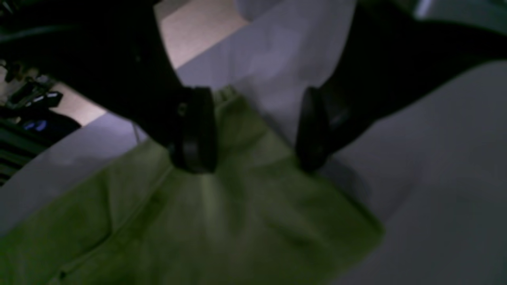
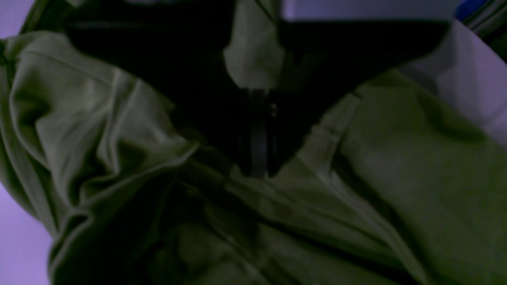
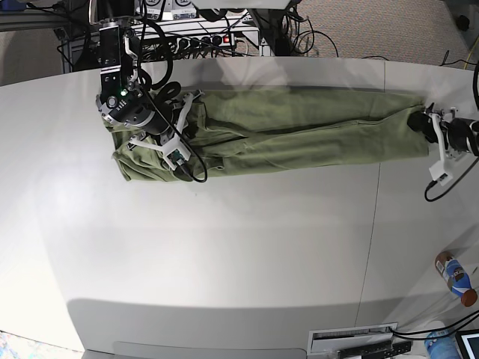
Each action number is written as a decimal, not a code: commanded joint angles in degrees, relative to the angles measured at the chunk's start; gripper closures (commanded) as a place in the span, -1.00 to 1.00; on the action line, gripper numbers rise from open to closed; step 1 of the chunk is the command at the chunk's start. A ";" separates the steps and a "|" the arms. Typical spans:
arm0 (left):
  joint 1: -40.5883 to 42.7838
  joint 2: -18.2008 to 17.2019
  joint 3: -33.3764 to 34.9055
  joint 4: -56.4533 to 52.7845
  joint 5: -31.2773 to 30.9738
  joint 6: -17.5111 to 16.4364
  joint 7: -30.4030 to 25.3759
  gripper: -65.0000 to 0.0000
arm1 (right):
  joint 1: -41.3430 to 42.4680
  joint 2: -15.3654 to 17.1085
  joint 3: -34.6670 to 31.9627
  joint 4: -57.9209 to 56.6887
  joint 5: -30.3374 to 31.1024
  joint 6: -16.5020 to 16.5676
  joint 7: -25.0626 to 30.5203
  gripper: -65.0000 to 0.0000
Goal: Fold the T-shirt properly
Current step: 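Grasp the shirt end with the left gripper and lift it, then carry the left-held end toward the right gripper, folding the shirt in half, then grasp the folded shirt's end with the right gripper while left holds, then lift the folded shirt with both grippers and swing it sideways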
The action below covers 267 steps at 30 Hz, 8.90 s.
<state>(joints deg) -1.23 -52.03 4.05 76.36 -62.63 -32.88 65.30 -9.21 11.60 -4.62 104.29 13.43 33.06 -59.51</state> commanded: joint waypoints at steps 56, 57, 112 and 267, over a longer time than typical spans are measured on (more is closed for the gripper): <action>-0.22 17.70 -0.61 35.39 -22.37 -7.12 9.07 1.00 | 0.63 -2.25 -6.69 0.90 -7.08 -0.24 7.15 1.00; -0.22 18.86 -0.61 35.39 -22.37 -7.12 8.20 1.00 | 0.63 -2.25 -6.69 0.90 -7.08 -0.24 6.99 1.00; 0.26 29.75 -0.59 23.82 -22.37 -7.12 10.67 0.42 | 0.63 -2.19 -5.35 5.55 -2.86 -0.24 5.29 1.00; 4.17 26.58 15.32 9.73 45.70 -7.12 -34.36 1.00 | 5.79 -1.64 23.30 -3.23 31.76 2.27 -8.04 1.00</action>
<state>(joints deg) 1.87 -24.95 18.68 86.87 -21.08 -39.88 24.60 -4.19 9.43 18.57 100.07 43.83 34.98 -68.75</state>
